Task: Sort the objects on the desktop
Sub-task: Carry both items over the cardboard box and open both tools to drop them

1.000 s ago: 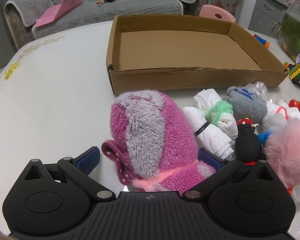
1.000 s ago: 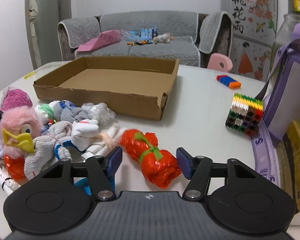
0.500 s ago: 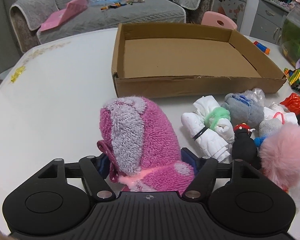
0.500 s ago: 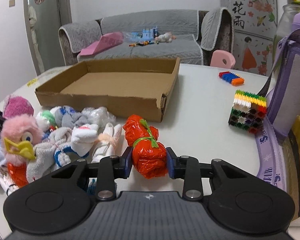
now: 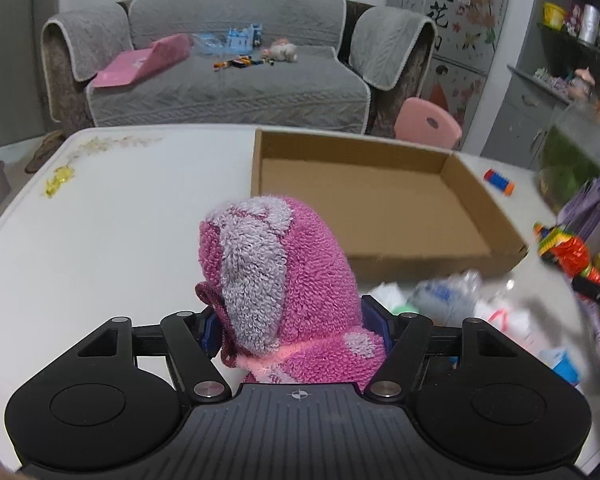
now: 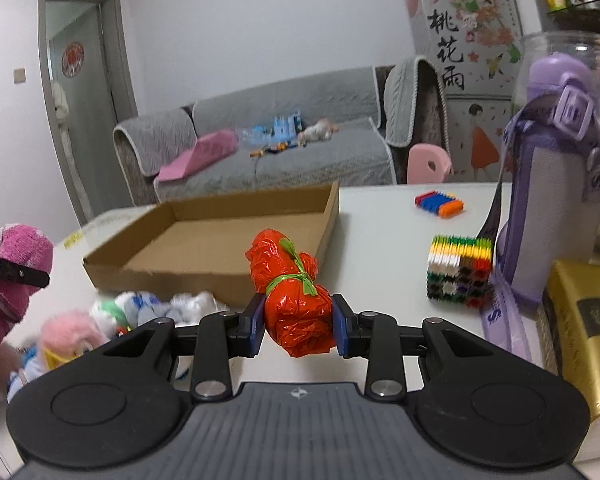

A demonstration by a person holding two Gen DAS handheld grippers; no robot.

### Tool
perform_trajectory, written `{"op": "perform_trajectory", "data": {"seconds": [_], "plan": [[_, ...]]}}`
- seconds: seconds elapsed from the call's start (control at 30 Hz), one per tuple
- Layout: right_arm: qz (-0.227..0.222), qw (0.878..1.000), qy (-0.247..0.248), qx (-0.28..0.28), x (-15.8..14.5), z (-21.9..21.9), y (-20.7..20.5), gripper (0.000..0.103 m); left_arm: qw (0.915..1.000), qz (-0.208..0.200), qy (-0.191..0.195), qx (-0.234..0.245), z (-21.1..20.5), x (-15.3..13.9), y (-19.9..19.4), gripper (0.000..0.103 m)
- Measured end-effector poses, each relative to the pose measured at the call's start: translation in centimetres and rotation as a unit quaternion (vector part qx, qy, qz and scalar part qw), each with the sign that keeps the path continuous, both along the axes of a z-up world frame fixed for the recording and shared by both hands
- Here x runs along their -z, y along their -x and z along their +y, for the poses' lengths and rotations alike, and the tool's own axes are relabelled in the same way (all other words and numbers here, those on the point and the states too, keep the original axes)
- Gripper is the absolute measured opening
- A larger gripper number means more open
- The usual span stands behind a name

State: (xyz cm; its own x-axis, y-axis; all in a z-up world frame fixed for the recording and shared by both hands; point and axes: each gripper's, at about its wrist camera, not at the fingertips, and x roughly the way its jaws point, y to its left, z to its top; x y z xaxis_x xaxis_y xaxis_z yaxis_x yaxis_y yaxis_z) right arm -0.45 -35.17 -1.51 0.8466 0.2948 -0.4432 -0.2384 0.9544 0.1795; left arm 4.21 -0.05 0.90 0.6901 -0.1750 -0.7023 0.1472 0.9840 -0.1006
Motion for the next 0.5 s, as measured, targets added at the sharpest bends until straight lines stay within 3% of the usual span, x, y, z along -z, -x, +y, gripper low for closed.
{"op": "perform_trajectory", "data": {"seconds": [0.13,0.27,0.5], "plan": [[-0.008,1.0,-0.012,-0.013,-1.5,-0.1,-1.1,0.031,0.9996,-0.012,-0.027,0.004,-0.9,-2.5,-1.9,0.072],[-0.011,0.999,-0.015,-0.03,-2.9,-0.1,-3.6,0.031,0.9995,-0.006,-0.025,0.018,-2.7,-4.0,-6.4,0.072],[0.017,0.997,0.009,-0.07,-2.5,2.6,-10.7,0.031,0.9984,0.034,-0.038,0.024,-6.3,-1.3,-16.3,0.072]]}}
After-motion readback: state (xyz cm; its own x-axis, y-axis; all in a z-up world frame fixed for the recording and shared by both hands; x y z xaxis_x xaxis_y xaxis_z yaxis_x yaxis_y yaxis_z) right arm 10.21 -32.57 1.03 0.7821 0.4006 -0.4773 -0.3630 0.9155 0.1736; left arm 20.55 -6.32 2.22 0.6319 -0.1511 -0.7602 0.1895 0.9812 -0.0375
